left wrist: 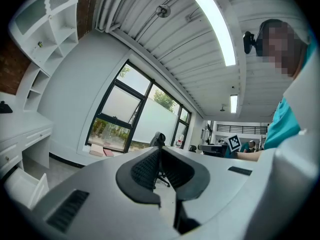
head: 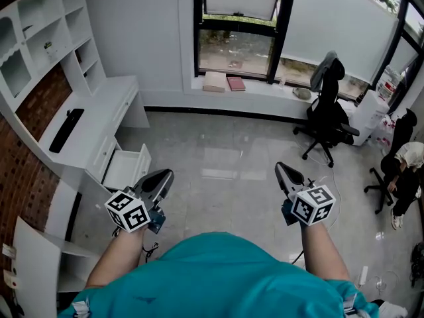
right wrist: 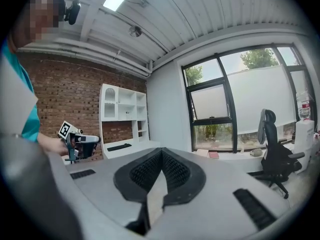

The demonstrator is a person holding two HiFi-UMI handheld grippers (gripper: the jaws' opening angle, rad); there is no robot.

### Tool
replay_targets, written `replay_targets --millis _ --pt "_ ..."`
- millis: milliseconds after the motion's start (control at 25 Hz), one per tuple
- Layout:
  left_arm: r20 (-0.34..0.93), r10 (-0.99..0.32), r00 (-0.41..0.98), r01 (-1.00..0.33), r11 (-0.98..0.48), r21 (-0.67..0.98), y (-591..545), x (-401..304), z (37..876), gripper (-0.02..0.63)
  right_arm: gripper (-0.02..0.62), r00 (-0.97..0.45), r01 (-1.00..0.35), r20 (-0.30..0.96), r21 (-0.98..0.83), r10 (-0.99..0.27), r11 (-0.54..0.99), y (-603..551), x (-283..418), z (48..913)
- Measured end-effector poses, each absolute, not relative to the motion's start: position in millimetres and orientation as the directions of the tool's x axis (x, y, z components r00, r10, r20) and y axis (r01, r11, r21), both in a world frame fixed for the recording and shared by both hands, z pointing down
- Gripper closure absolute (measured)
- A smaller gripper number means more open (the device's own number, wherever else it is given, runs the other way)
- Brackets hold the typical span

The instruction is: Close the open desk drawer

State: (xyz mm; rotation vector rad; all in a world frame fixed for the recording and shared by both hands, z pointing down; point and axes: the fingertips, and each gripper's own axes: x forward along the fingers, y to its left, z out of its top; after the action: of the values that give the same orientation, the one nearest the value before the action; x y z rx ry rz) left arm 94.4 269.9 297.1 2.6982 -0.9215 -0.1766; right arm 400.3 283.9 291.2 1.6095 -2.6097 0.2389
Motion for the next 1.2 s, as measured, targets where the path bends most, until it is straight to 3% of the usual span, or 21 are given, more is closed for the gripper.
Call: replay_targets --millis 560,1200 --pt "-0.016 -0.603 0.798 -0.563 -0.755 0.336 181.0 99.9 316.1 0.580 0.574 -0.460 -0.888 0.170 -0.101 -0.871 0.449 200.4 400.1 311.0" --pt "-0.006 -0.454 0.891 -0.428 -0.844 0.322 -128.3 44.7 310.9 0.580 0.574 -0.377 -0.924 0.117 -0.115 -0.919 0.364 -74.1 315.4 298.7"
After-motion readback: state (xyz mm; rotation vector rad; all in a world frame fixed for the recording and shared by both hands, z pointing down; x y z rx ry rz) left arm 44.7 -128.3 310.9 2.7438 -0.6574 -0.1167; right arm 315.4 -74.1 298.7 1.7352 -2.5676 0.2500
